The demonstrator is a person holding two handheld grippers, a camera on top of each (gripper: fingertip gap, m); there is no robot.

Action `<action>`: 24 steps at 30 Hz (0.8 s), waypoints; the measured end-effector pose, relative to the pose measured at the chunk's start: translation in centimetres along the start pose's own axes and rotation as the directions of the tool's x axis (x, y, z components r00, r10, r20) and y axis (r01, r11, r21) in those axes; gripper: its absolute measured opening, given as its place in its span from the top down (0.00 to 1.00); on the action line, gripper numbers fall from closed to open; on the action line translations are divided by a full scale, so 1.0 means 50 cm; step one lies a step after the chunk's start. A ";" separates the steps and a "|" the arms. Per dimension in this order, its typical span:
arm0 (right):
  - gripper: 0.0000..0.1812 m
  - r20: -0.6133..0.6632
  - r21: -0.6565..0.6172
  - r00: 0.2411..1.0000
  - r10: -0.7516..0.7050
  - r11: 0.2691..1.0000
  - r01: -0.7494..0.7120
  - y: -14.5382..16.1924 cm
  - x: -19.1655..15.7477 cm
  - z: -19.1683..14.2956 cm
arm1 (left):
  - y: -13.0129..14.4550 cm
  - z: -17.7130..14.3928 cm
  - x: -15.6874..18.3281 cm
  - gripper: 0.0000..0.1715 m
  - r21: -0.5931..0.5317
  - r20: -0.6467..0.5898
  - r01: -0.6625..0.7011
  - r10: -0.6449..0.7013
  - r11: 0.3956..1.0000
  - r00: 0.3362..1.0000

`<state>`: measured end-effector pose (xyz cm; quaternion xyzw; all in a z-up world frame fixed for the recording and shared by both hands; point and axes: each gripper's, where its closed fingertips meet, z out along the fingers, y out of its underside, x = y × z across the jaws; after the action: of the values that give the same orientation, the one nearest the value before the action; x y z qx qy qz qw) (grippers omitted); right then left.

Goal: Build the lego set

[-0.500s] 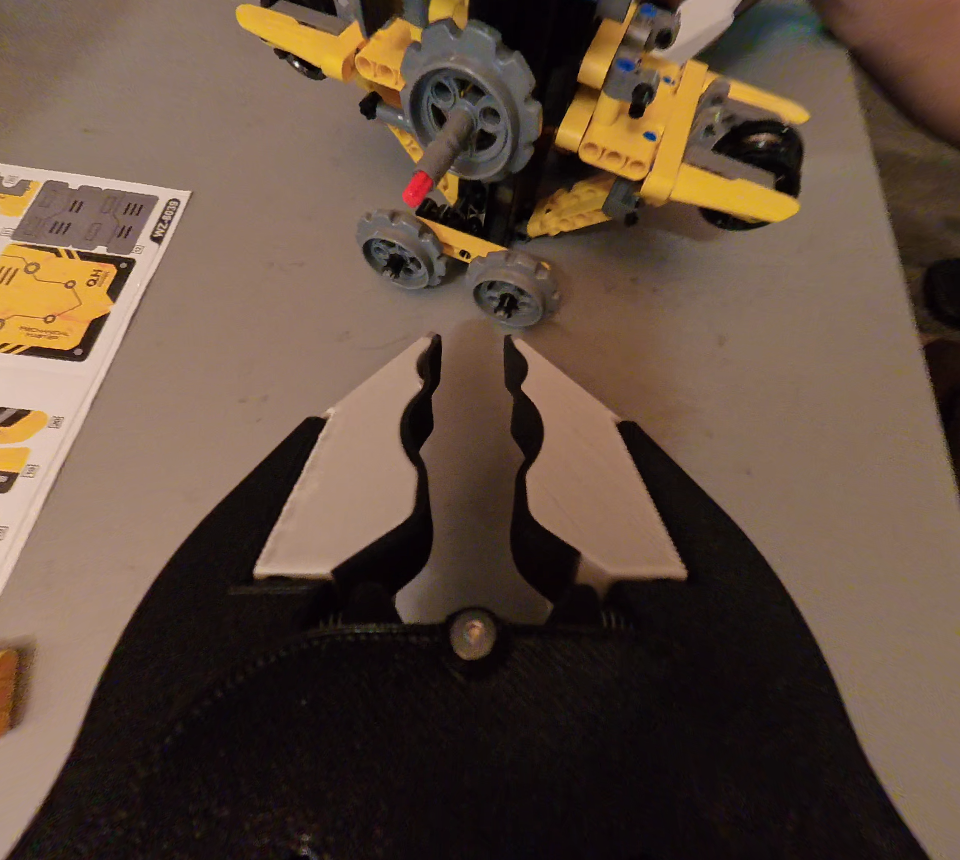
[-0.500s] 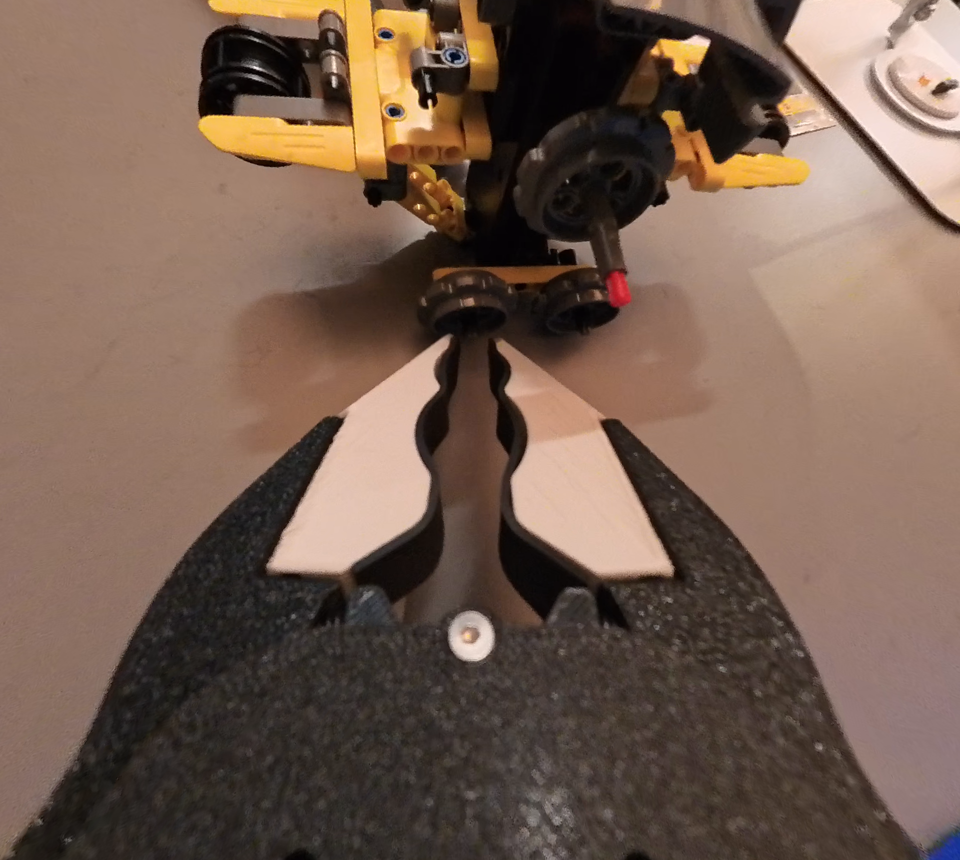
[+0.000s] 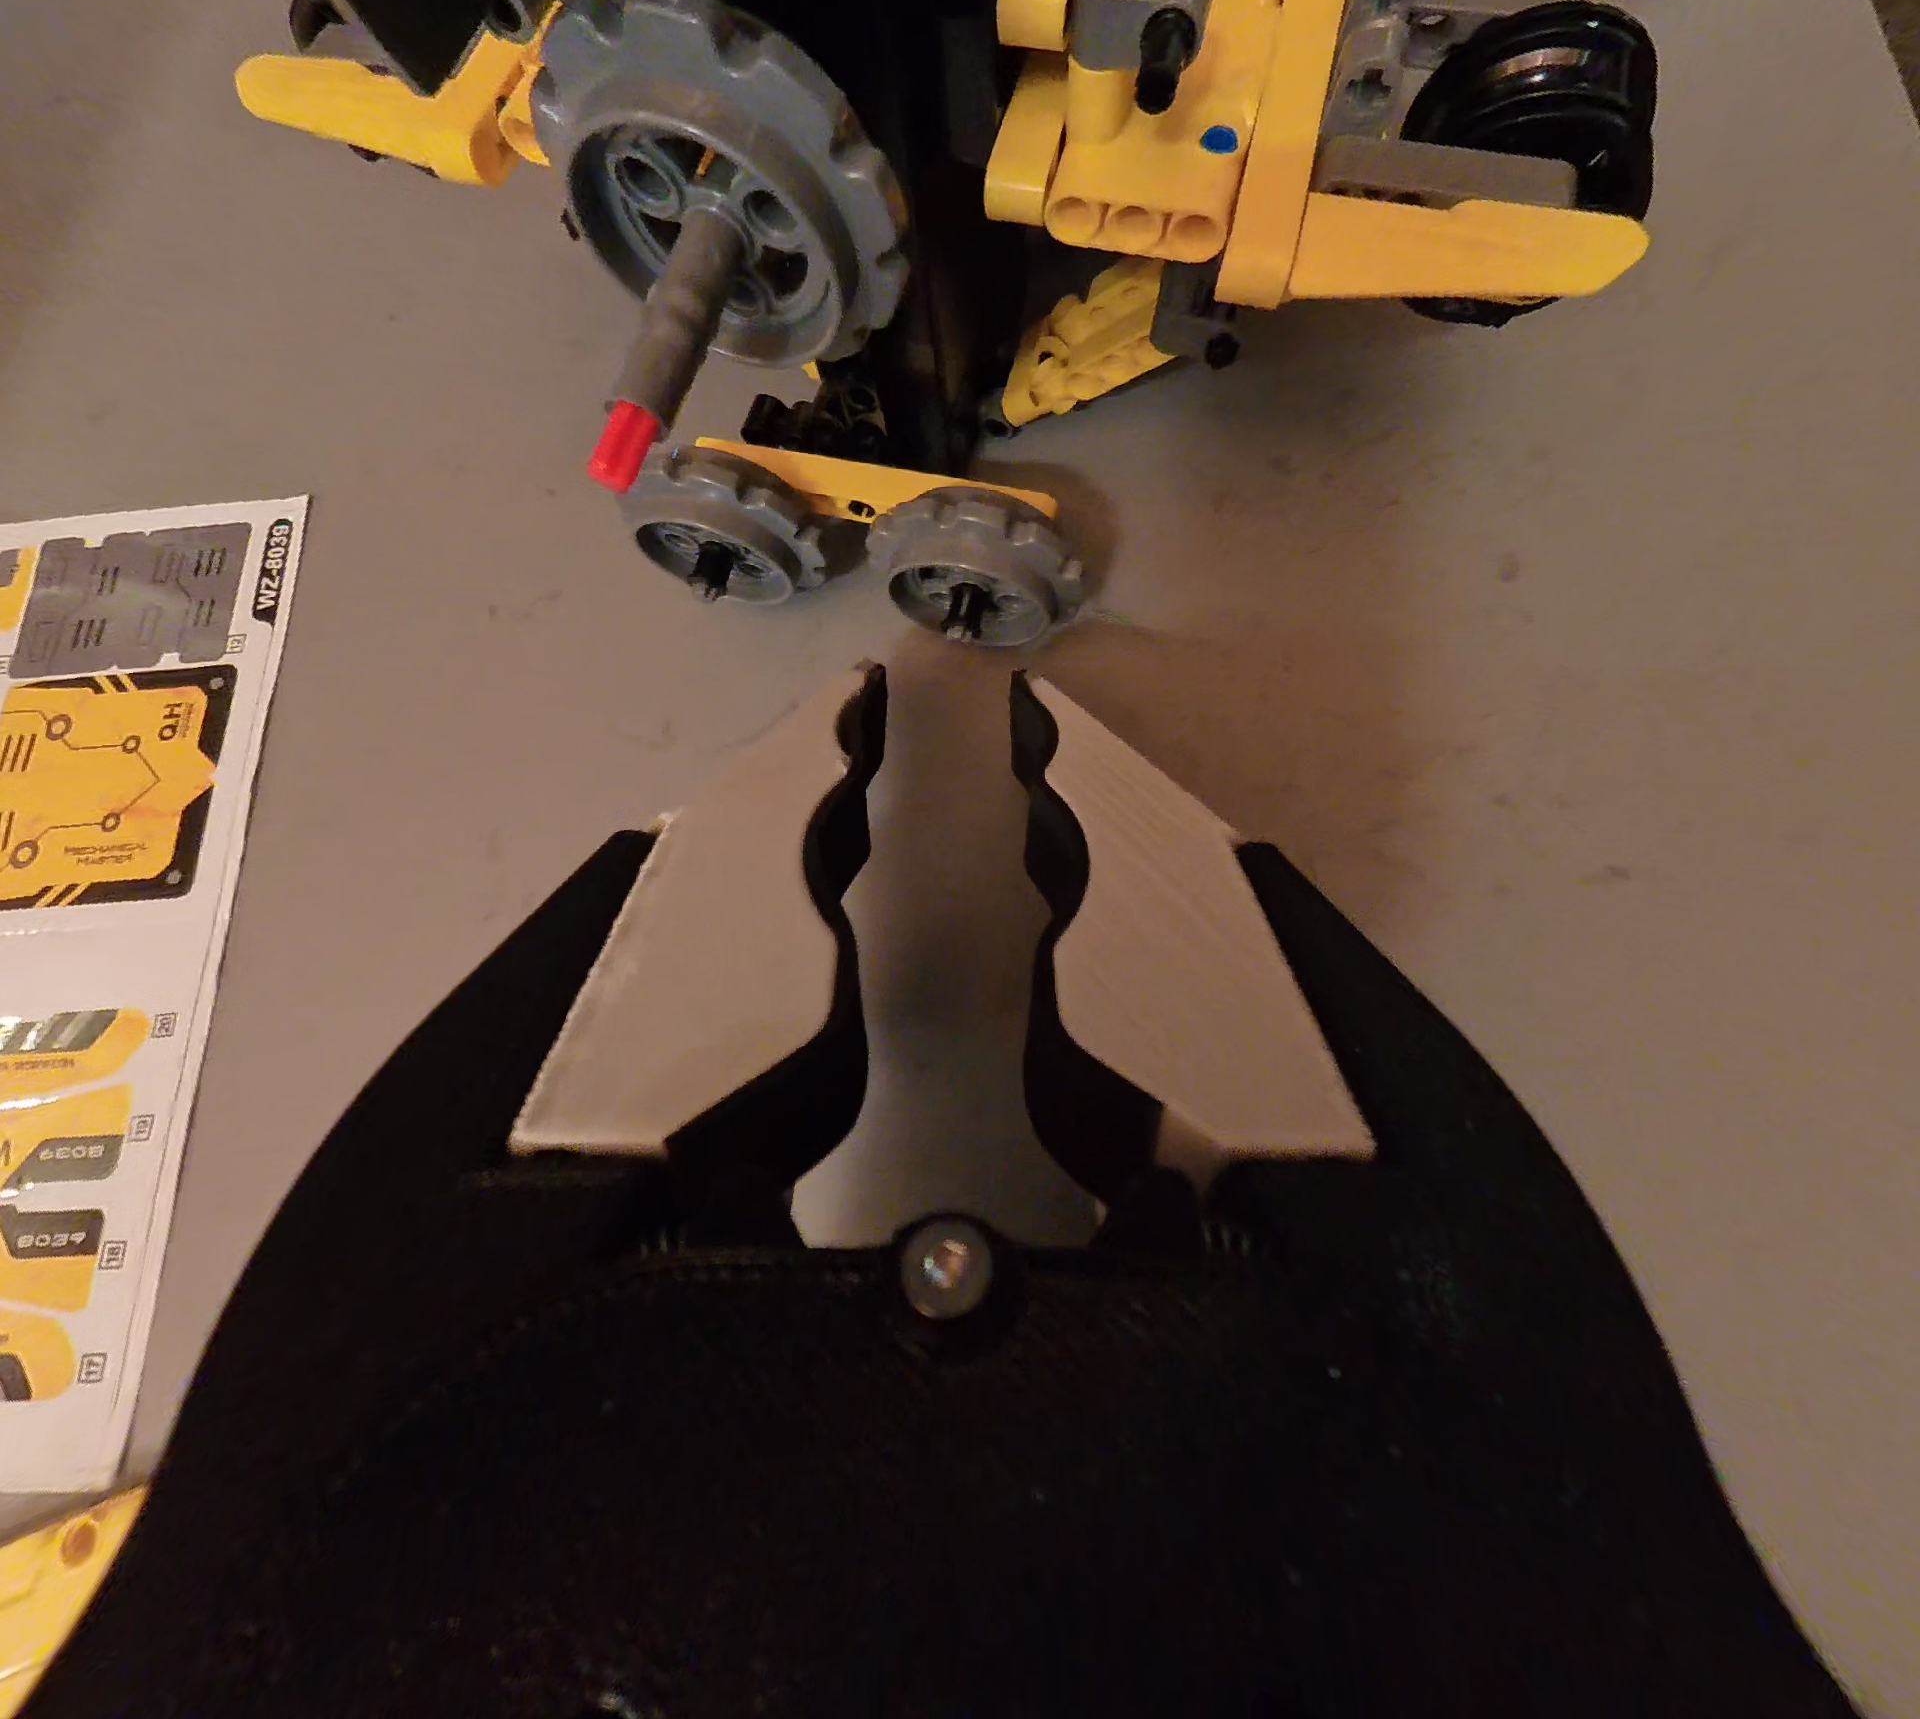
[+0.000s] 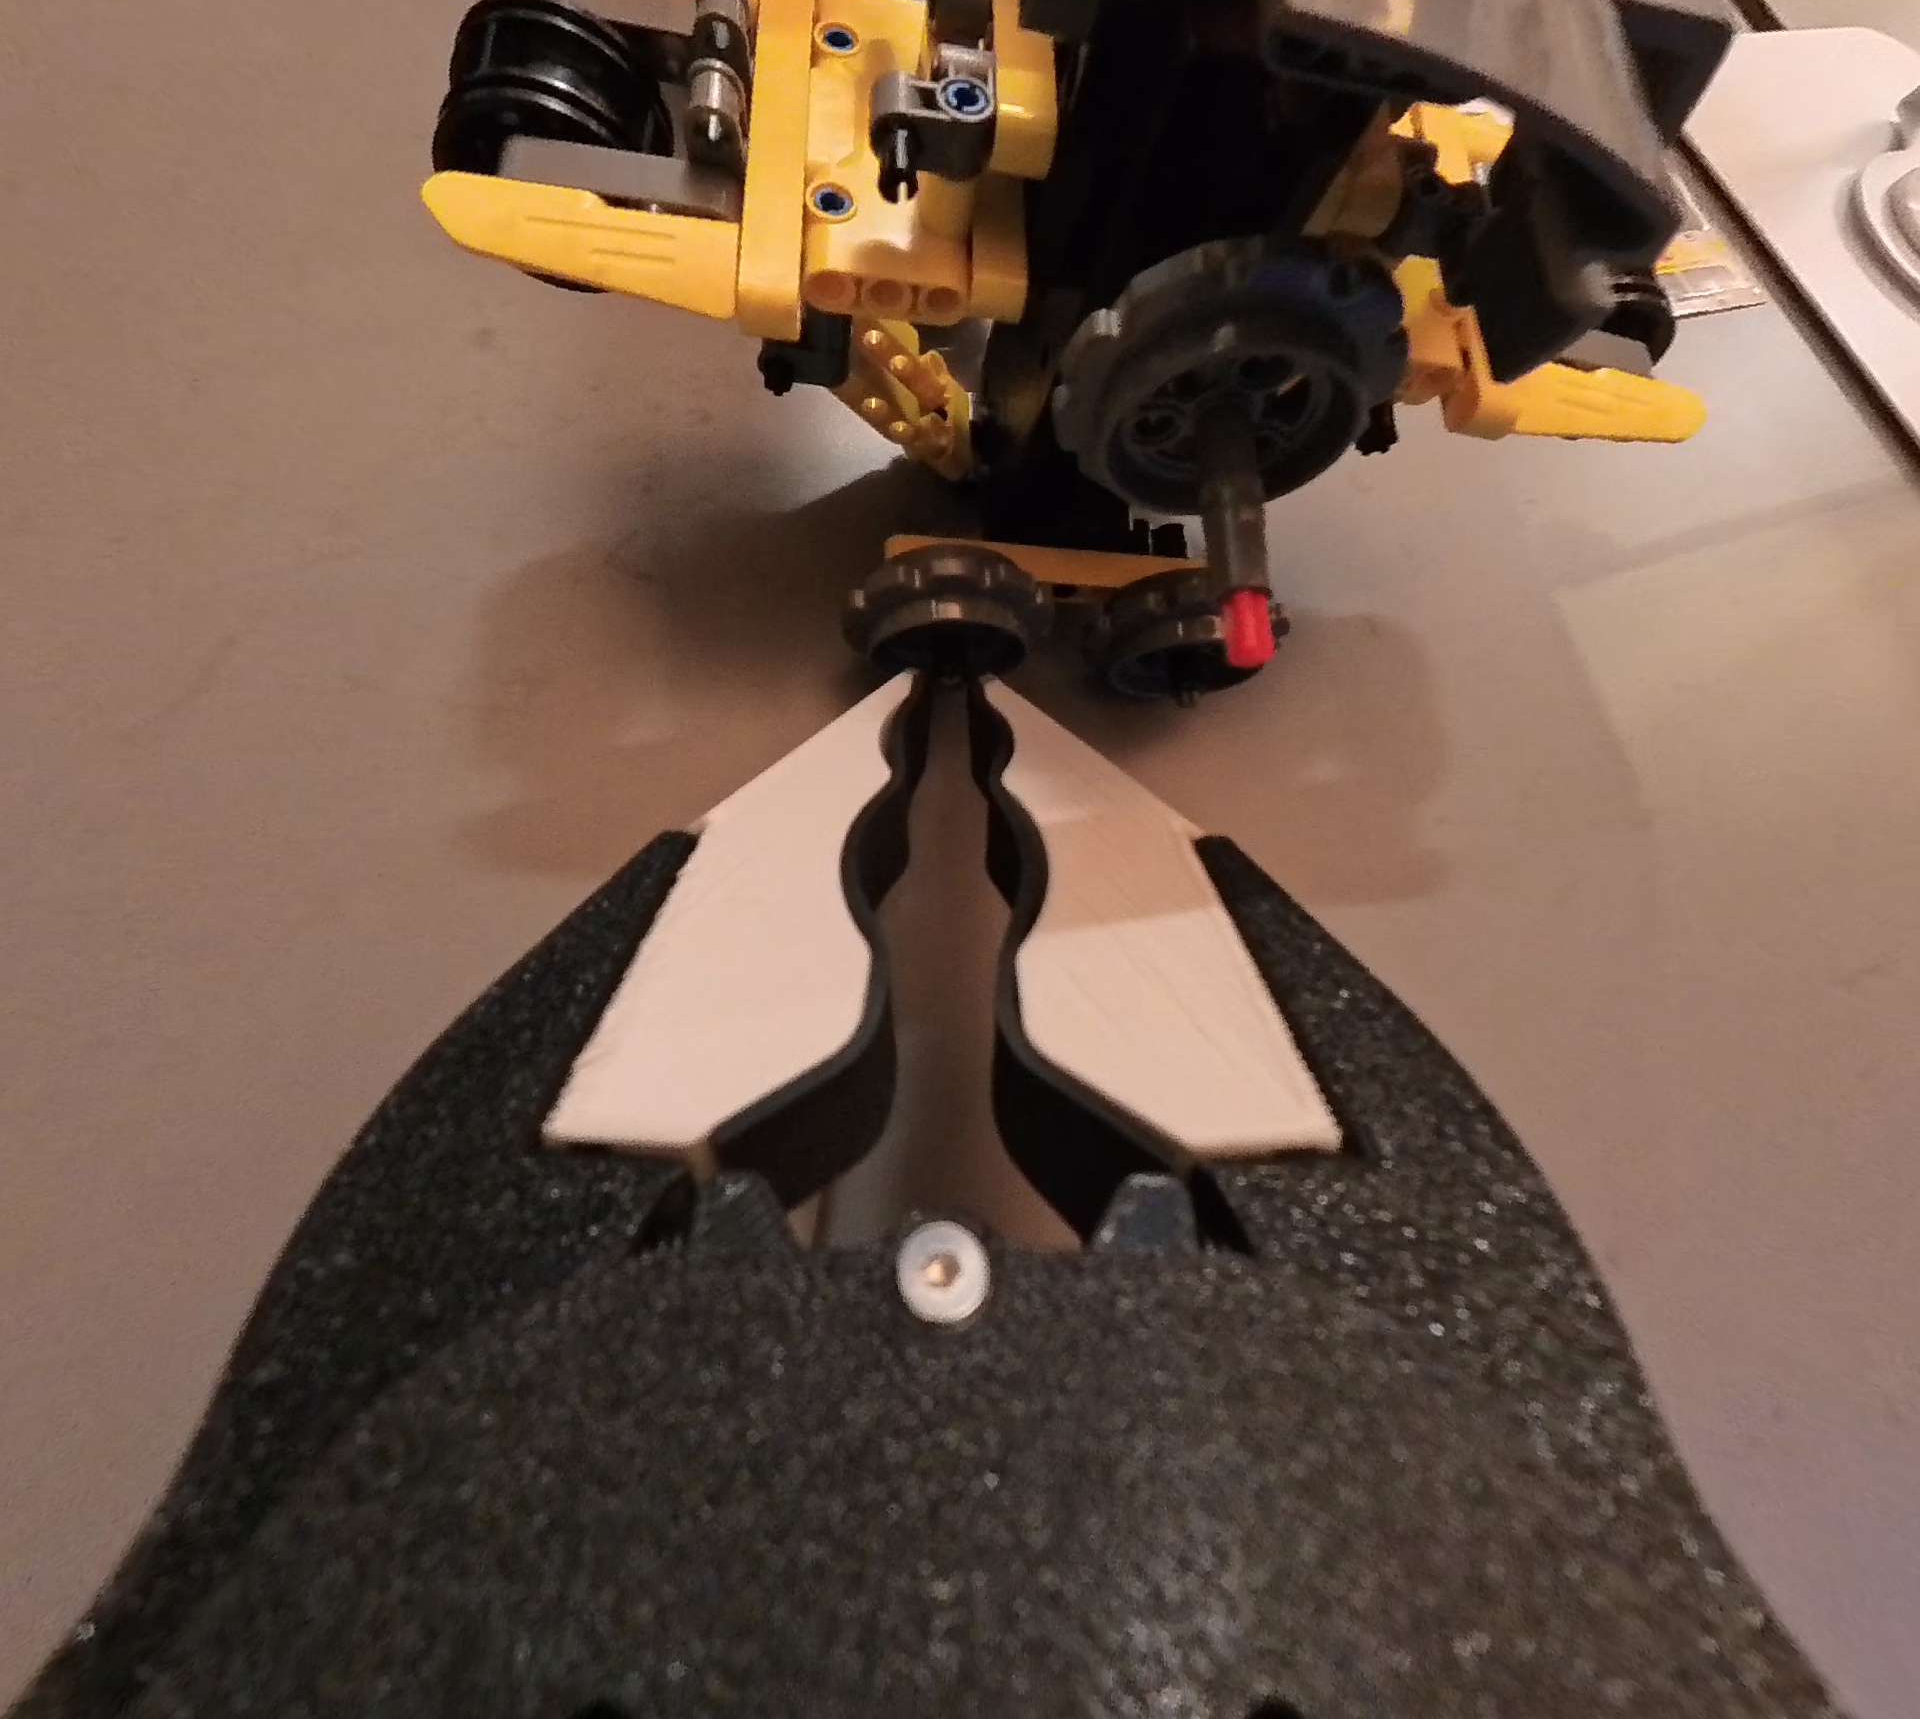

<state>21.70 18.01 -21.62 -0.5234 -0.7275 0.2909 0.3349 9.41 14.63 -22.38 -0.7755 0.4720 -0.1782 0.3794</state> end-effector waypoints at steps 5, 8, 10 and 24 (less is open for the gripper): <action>0.96 -0.011 0.010 1.000 -0.002 1.000 0.002 -0.002 0.002 -0.002 | -0.026 -0.018 -0.001 0.93 0.100 -0.051 0.020 -0.015 0.995 0.999; 0.96 -0.012 0.015 1.000 0.001 1.000 0.000 -0.004 0.002 -0.003 | -0.026 -0.019 0.002 0.93 0.101 -0.082 0.032 -0.023 0.994 0.996; 0.96 -0.012 0.014 1.000 0.001 1.000 -0.001 -0.003 0.003 -0.003 | -0.018 -0.011 0.003 0.93 0.068 -0.077 0.009 -0.004 0.998 0.997; 0.96 -0.017 0.013 1.000 -0.008 1.000 0.008 -0.007 0.001 0.002 | -0.015 0.003 0.003 1.00 0.037 -0.028 -0.048 0.049 0.998 0.998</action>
<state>21.42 17.95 -21.42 -0.5208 -0.7248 0.2897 0.3456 10.02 14.74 -21.92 -0.7542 0.4928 -0.1888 0.3907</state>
